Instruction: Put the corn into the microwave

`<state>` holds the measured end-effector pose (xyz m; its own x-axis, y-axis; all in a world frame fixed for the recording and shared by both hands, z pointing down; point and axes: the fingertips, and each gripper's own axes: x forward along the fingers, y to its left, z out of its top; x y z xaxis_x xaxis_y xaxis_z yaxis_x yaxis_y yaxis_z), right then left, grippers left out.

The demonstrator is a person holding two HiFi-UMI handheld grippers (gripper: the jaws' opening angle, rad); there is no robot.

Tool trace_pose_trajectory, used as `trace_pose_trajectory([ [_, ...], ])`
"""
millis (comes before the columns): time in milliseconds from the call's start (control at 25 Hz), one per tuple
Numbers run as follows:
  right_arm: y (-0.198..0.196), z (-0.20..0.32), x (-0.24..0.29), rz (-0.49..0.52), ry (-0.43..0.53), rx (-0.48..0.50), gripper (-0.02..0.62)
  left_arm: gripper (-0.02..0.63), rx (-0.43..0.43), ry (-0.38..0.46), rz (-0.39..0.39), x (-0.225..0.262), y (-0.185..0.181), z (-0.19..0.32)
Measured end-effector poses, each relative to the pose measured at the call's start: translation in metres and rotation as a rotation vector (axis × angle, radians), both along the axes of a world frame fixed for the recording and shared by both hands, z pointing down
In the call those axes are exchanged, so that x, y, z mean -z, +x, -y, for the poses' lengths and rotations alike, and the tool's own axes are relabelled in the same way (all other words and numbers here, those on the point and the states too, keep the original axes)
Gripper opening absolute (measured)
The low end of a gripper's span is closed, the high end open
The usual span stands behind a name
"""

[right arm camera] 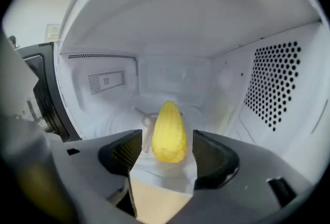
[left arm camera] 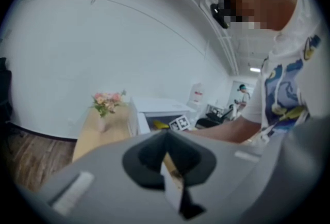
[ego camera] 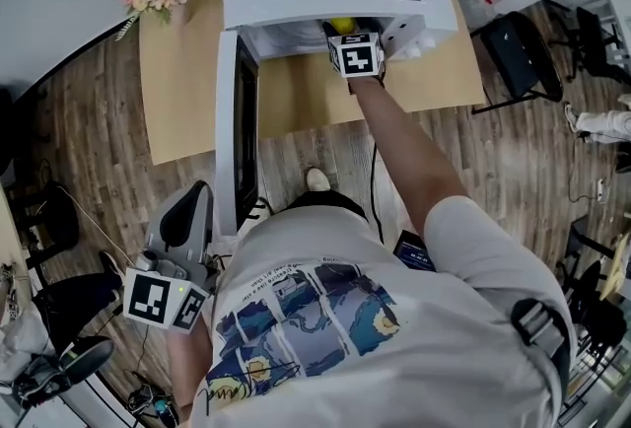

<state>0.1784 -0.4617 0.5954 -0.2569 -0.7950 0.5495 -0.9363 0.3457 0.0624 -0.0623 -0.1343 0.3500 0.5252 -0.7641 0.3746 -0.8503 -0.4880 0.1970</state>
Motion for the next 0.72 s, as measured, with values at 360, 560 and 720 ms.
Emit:
trace_pose_trajectory([
  [360,0.002,-0.056,0.012,0.002,-0.011,-0.029,0.267,0.009,-0.078,0.017,-0.036,0.001,-0.017,-0.019],
  [560,-0.005,-0.091,0.019,0.009,-0.015,-0.044,0.265,0.009,-0.125,0.023,-0.058,-0.001,-0.030,-0.030],
  [720,-0.013,-0.119,0.031,0.023,-0.006,-0.053,0.265,0.009,-0.160,0.033,-0.069,-0.002,-0.042,-0.042],
])
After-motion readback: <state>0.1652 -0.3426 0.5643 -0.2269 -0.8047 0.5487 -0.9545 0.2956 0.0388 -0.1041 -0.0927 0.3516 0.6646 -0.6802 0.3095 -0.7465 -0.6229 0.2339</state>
